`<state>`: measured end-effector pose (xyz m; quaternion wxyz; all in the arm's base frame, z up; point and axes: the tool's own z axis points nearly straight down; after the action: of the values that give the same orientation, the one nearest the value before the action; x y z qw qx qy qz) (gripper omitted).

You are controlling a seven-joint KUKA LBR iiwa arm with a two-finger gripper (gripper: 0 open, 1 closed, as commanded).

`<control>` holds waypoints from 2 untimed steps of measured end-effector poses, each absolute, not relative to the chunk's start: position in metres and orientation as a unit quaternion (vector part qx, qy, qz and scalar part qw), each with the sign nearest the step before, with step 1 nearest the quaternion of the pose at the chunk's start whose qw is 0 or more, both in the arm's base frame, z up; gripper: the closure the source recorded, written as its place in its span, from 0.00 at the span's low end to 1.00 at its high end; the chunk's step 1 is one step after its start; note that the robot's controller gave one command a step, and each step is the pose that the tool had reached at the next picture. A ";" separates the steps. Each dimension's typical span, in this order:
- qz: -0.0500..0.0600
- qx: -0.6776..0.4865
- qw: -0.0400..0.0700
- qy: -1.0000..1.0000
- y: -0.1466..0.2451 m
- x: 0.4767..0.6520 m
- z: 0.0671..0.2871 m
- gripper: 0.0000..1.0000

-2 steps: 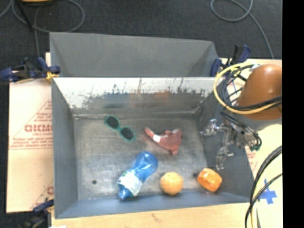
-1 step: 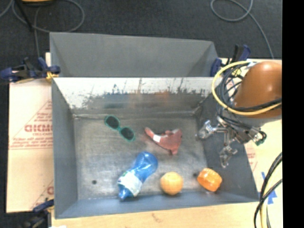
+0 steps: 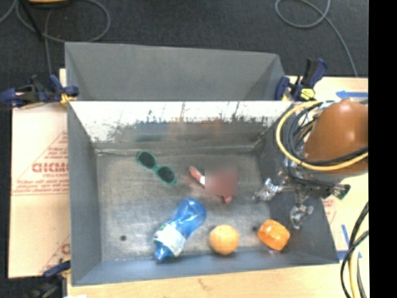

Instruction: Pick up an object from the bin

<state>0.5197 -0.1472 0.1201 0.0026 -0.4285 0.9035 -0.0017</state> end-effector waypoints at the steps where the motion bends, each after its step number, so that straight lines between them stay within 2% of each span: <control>1: -0.001 -0.443 0.002 0.896 -0.147 0.512 0.112 0.00; 2: 0.001 -0.458 0.000 0.889 -0.144 0.514 0.112 0.00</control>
Offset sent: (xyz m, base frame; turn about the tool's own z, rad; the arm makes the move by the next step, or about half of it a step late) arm 0.0062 0.0027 0.0096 -0.0785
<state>0.5139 -0.1443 0.1123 0.0001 -0.4580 0.8890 0.0013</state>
